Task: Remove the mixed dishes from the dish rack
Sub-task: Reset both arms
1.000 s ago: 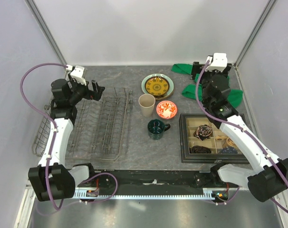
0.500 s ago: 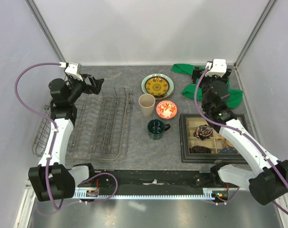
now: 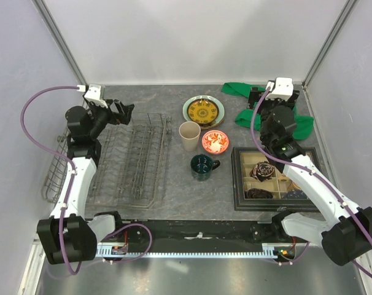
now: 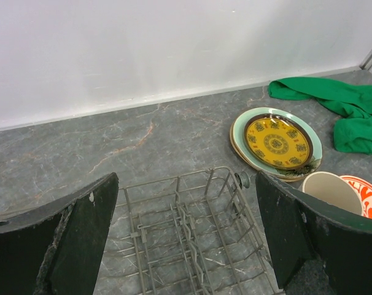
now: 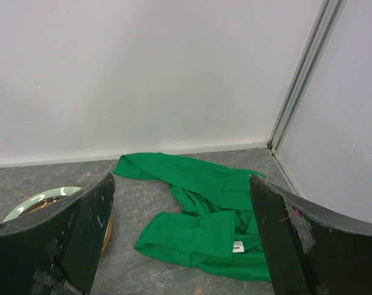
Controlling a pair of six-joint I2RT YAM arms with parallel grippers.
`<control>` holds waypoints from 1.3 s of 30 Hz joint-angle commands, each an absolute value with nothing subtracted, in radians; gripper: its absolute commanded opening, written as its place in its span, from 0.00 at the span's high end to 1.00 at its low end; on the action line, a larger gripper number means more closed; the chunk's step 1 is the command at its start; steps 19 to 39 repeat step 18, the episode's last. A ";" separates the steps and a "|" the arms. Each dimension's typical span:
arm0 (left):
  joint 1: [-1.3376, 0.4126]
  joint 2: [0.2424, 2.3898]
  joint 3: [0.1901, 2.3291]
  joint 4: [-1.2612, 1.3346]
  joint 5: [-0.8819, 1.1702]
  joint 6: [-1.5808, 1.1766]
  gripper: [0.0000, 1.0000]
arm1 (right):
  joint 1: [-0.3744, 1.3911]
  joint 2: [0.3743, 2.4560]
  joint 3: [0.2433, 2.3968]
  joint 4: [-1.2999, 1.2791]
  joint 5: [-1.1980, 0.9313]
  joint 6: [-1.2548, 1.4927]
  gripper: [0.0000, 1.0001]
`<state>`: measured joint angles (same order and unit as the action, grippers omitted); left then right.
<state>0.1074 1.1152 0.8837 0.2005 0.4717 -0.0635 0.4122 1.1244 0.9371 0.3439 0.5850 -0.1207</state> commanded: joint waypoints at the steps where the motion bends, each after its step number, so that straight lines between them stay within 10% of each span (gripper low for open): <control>1: 0.092 1.060 0.867 0.256 0.431 -0.040 0.01 | 0.411 1.104 0.939 0.382 0.607 -0.130 0.02; 39: 0.068 1.052 0.871 0.238 0.407 -0.006 0.01 | 0.410 1.117 0.942 0.371 0.606 -0.130 0.02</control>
